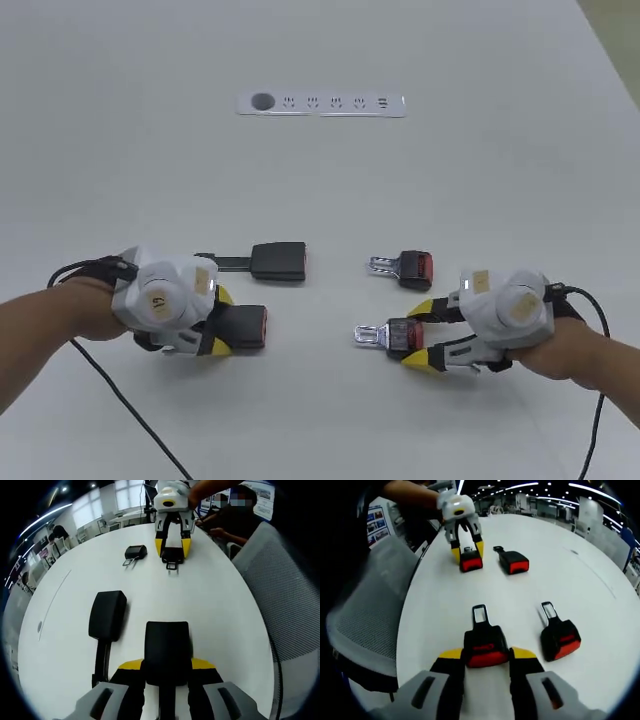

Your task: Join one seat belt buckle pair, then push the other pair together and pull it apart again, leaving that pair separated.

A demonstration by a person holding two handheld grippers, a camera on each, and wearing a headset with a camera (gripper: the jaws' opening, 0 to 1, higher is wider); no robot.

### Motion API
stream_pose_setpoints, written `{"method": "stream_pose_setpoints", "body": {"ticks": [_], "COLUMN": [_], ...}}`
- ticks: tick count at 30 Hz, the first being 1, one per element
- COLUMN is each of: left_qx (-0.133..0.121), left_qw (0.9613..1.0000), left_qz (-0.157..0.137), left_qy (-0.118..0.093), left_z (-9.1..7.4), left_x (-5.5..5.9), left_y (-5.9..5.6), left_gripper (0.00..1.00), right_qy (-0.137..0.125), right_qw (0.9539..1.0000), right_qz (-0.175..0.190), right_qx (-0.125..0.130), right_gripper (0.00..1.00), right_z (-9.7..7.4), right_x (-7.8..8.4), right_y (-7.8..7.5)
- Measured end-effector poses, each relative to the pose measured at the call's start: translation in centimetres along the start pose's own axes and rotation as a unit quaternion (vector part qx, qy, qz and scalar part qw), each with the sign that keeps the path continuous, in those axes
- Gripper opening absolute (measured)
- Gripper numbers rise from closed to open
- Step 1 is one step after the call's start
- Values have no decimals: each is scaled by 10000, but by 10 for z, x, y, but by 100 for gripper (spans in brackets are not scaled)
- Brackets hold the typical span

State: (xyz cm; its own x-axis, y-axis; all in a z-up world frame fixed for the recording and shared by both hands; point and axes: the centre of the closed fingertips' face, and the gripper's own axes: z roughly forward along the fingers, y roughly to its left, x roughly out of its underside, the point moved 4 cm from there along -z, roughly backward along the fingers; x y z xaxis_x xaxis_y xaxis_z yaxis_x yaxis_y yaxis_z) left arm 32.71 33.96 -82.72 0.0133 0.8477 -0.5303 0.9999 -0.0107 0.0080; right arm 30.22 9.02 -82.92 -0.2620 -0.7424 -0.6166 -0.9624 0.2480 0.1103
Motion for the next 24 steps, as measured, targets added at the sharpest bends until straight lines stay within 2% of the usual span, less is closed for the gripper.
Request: {"method": "stream_pose_setpoints", "body": {"ticks": [11, 24], "left_qx": [17, 17], "left_qw": [10000, 10000], "left_qz": [5, -36], "left_qy": [14, 4], "left_z": [0, 0], "left_x": [0, 0], "left_y": [0, 0], "left_gripper": [34, 34], "right_qy": [-135, -390], "right_qw": [9998, 9988], "right_qz": [-95, -182], "right_qx": [-92, -213], "right_gripper": [34, 34], "right_z": [15, 43], "right_x": [-18, -49], "right_y": [1, 6]}}
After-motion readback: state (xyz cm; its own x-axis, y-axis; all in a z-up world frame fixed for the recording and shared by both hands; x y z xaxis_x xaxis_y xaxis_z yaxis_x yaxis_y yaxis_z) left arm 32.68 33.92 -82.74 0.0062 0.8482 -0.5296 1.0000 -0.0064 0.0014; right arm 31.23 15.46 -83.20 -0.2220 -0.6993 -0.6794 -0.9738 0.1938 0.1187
